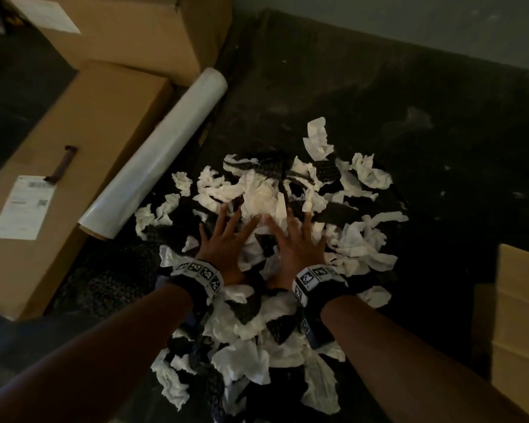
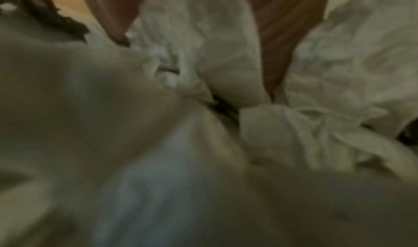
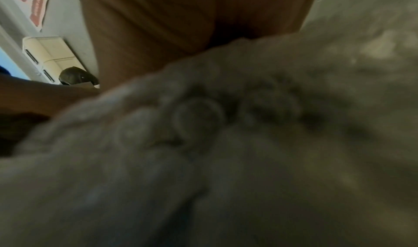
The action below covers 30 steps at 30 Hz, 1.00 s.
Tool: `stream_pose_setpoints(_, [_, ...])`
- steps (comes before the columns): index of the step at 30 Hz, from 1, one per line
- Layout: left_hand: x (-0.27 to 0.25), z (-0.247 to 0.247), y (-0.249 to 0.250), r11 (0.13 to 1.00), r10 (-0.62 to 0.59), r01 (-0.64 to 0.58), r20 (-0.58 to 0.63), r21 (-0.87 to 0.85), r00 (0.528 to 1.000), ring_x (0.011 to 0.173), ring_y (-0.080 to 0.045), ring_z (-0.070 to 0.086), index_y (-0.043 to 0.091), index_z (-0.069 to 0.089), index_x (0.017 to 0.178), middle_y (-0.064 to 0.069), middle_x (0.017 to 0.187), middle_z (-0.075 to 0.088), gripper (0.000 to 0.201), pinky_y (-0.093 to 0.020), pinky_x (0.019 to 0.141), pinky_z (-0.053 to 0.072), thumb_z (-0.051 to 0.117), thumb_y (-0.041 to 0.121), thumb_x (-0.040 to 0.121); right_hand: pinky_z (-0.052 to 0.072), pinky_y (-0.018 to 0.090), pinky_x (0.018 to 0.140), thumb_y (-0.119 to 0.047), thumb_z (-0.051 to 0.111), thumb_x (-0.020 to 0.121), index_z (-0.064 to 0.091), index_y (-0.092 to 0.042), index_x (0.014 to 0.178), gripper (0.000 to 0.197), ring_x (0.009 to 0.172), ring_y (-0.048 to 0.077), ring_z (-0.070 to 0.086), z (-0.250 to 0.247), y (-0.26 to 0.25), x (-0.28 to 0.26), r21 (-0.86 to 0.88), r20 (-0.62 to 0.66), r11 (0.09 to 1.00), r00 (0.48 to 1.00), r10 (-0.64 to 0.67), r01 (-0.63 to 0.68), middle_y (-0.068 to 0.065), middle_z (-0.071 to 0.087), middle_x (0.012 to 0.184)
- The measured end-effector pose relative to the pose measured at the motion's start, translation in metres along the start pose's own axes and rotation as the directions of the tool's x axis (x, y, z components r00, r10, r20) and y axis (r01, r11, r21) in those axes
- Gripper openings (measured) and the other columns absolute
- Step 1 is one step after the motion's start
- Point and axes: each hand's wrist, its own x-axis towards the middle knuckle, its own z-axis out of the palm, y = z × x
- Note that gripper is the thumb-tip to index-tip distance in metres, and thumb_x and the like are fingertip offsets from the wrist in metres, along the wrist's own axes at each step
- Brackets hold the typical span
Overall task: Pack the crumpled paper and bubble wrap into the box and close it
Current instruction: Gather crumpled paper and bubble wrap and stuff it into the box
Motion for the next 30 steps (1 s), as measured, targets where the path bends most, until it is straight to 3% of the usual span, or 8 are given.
stream_pose_setpoints(3, [-0.007,0.003,0.001,0.999,0.035,-0.036,-0.019,-0.02,0.999,0.149,-0.033,-0.031,0.043,-0.027,0.147,-0.004,0.168,-0.019,0.102,-0.072,0.118,0.003,0.045,0.077,0.083,0.012,0.077,0.109,-0.083,0.071,0.054,-0.021,-0.049,0.149,0.136,0.147,0.041,-0.02,0.005,0.007,-0.005,0.011,-0.043,1.0,0.999,-0.018,0.018,0.002,-0.018,0.164])
stream_pose_setpoints(5, [-0.016,0.009,0.004,0.997,0.045,-0.05,-0.069,-0.064,0.997,0.152,-0.03,-0.025,0.039,-0.017,0.152,-0.004,0.169,-0.015,0.102,-0.068,0.12,0.01,0.026,0.086,0.072,0.021,0.073,0.109,-0.083,0.067,0.061,-0.015,-0.048,0.151,0.127,0.149,0.04,-0.013,0.011,0.011,-0.006,-0.012,-0.094,1.0,0.995,-0.028,0.027,0.004,-0.007,0.165])
stream_pose_setpoints(9, [-0.028,0.026,0.009,0.99,0.021,-0.053,-0.228,-0.134,0.973,0.155,-0.026,-0.011,0.036,0.008,0.161,0.001,0.168,-0.011,0.101,-0.057,0.113,0.039,0.057,0.075,0.082,0.039,0.066,0.103,-0.061,0.073,0.076,-0.008,-0.045,0.153,0.112,0.15,0.041,0.0,0.022,0.018,-0.004,-0.067,-0.174,0.997,0.984,-0.048,0.037,0.007,0.009,0.165])
stream_pose_setpoints(13, [-0.029,0.027,0.013,0.98,0.018,-0.08,-0.323,-0.181,0.946,0.153,-0.038,0.011,0.034,0.02,0.16,-0.004,0.166,-0.009,0.104,-0.055,0.096,0.055,0.067,0.073,0.076,0.041,0.064,0.102,-0.062,0.072,0.076,-0.001,-0.043,0.155,0.11,0.15,0.042,0.005,0.025,0.019,-0.005,-0.073,-0.198,0.997,0.979,-0.052,0.038,0.009,0.014,0.164])
stream_pose_setpoints(18, [-0.022,0.022,0.014,0.98,0.117,-0.165,-0.35,-0.111,0.929,0.152,-0.045,-0.014,0.045,-0.005,0.158,-0.003,0.165,-0.029,0.103,-0.071,0.102,0.043,0.041,0.084,0.075,0.04,0.062,0.106,-0.065,0.067,0.079,0.0,-0.04,0.156,0.105,0.15,0.04,0.005,0.025,0.018,-0.008,-0.069,-0.226,0.996,0.972,-0.065,0.051,0.01,0.012,0.165])
stream_pose_setpoints(21, [-0.013,0.014,0.014,0.991,0.132,-0.132,-0.218,0.012,0.967,0.148,-0.048,-0.024,0.047,-0.027,0.151,0.004,0.158,-0.044,0.111,-0.078,0.11,0.022,0.027,0.096,0.066,0.04,0.061,0.105,-0.068,0.064,0.08,-0.002,-0.041,0.156,0.104,0.15,0.04,0.005,0.026,0.018,-0.008,-0.069,-0.226,0.996,0.972,-0.063,0.048,0.009,0.011,0.165])
stream_pose_setpoints(23, [-0.009,0.011,0.012,0.992,0.109,-0.099,-0.133,0.082,0.985,0.148,-0.045,-0.026,0.04,-0.021,0.154,0.008,0.156,-0.045,0.12,-0.078,0.112,0.016,0.001,0.103,0.054,0.046,0.06,0.1,-0.063,0.065,0.081,0.002,-0.041,0.156,0.1,0.149,0.041,0.01,0.027,0.019,-0.007,-0.068,-0.232,0.996,0.97,-0.069,0.054,0.01,0.016,0.164])
stream_pose_setpoints(30, [-0.017,0.009,0.018,0.996,0.03,-0.02,-0.102,0.089,0.994,0.153,-0.031,-0.019,0.031,-0.008,0.16,0.01,0.163,-0.032,0.094,-0.059,0.111,0.04,0.041,0.07,0.09,0.052,0.056,0.093,-0.026,0.064,0.092,0.013,-0.043,0.154,0.082,0.151,0.036,0.01,0.017,0.02,-0.005,-0.046,-0.172,0.998,0.984,-0.052,0.045,0.001,0.014,0.164])
